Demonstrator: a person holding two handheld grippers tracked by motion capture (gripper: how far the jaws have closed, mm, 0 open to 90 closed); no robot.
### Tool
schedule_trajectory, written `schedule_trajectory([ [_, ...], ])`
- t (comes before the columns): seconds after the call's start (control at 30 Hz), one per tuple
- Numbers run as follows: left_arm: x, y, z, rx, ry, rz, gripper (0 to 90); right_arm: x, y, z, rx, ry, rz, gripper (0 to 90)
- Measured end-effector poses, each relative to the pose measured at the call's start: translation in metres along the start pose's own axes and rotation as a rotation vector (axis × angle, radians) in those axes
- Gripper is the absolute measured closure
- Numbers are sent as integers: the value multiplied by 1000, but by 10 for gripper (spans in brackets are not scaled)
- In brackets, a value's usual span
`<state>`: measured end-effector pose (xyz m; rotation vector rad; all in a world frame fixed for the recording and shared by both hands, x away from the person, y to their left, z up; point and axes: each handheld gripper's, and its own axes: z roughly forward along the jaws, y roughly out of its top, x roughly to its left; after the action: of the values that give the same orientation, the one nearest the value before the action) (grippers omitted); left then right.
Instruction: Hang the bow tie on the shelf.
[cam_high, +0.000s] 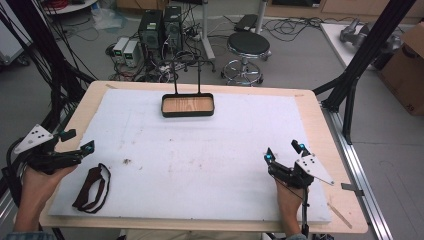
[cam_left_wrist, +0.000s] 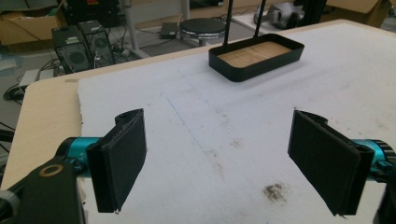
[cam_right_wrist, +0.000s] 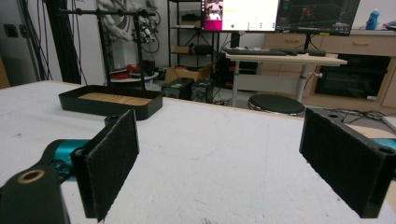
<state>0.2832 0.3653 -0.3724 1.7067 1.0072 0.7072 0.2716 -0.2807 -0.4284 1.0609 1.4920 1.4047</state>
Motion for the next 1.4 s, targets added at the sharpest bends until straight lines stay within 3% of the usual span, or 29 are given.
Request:
schedule_trajectory([
  [0.27, 7, -16, 3, 67, -49, 41, 233, 1, 0, 1, 2, 5, -7, 110],
  [0.43, 12, -27, 5, 102, -88, 43, 265, 1, 0, 1, 1, 5, -21, 110],
  [0.57, 14, -37, 7, 149, -181, 57, 339, 2, 0, 1, 7, 5, -19, 110],
  [0.77, 15, -45, 8, 208, -245, 63, 368, 3, 0, 2, 13, 4, -19, 110],
  [0.9, 15, -51, 10, 245, -261, 64, 378, 3, 0, 2, 13, 4, -30, 110],
  [1.1, 15, -56, 12, 255, -305, 55, 374, 3, 0, 2, 17, 2, -31, 110],
  [1.4, 13, -62, 15, 313, -335, 87, 409, 3, 0, 3, 21, 5, -35, 110],
])
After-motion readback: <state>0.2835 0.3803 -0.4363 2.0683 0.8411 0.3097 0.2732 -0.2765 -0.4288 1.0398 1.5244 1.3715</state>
